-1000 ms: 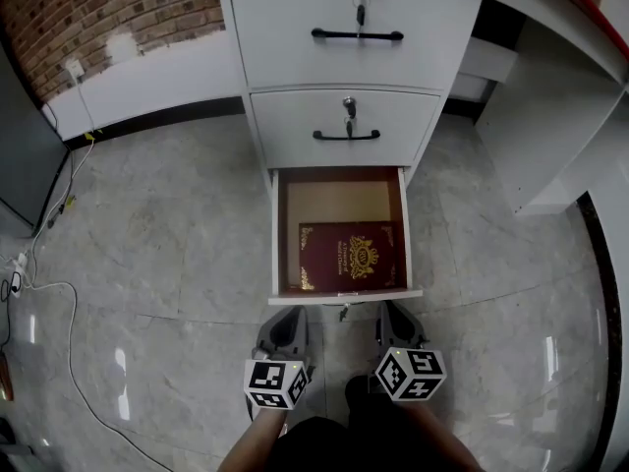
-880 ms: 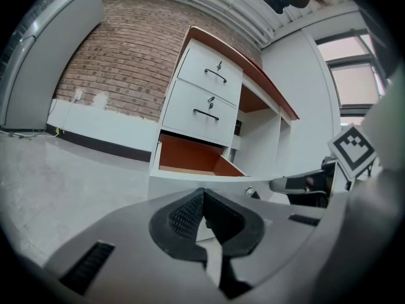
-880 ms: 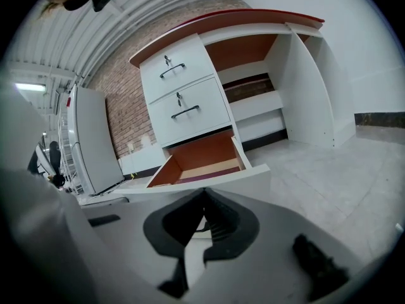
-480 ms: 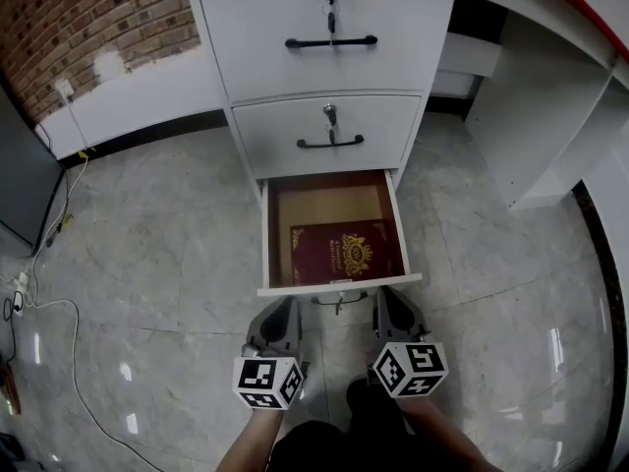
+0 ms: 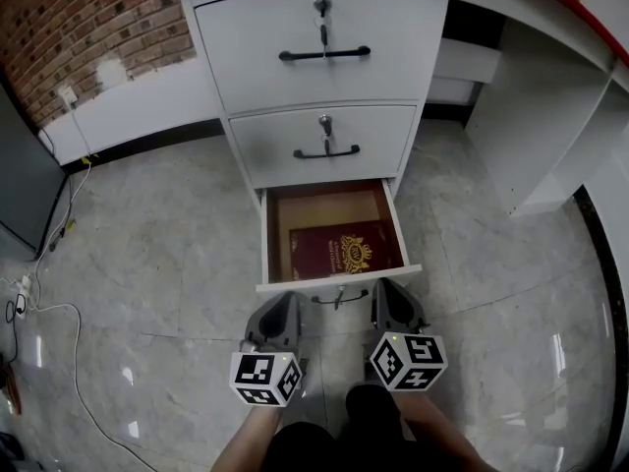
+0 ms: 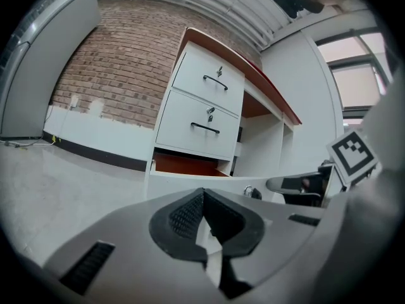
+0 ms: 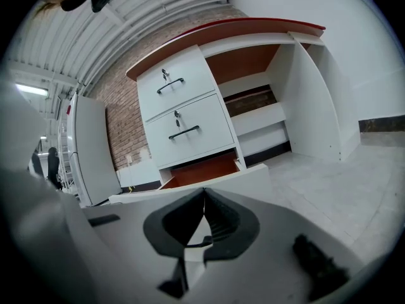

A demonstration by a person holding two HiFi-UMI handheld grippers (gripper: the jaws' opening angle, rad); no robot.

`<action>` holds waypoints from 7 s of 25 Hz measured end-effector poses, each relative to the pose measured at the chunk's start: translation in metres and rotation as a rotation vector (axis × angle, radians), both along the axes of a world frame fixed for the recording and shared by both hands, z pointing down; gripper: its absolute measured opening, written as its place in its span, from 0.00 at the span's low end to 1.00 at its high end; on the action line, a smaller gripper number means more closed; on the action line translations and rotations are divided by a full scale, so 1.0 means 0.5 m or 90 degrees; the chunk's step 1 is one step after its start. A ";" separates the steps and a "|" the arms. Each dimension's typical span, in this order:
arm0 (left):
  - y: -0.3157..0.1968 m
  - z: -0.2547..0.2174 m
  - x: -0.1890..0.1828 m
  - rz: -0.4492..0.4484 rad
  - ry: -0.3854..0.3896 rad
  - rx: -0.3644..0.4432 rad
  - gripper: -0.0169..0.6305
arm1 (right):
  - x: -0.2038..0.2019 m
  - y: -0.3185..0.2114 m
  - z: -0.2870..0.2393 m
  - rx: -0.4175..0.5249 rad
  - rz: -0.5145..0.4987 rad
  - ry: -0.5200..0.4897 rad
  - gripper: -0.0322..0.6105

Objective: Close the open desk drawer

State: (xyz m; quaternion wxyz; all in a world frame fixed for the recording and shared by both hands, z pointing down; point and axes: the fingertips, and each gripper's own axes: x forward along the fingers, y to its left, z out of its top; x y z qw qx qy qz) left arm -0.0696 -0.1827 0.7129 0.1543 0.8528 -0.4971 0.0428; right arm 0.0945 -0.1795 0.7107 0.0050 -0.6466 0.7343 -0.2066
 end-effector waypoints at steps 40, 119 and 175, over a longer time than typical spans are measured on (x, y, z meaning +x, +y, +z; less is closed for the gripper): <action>-0.186 -0.003 -0.001 -0.018 -0.010 -0.011 0.04 | -0.003 -0.172 -0.005 0.019 -0.018 0.041 0.07; -0.260 0.057 0.095 0.046 -0.026 -0.049 0.04 | 0.019 -0.266 0.030 0.034 -0.064 -0.021 0.07; -0.086 -0.874 0.106 0.076 -0.063 0.015 0.04 | -0.023 -0.074 -0.865 0.031 -0.152 0.007 0.07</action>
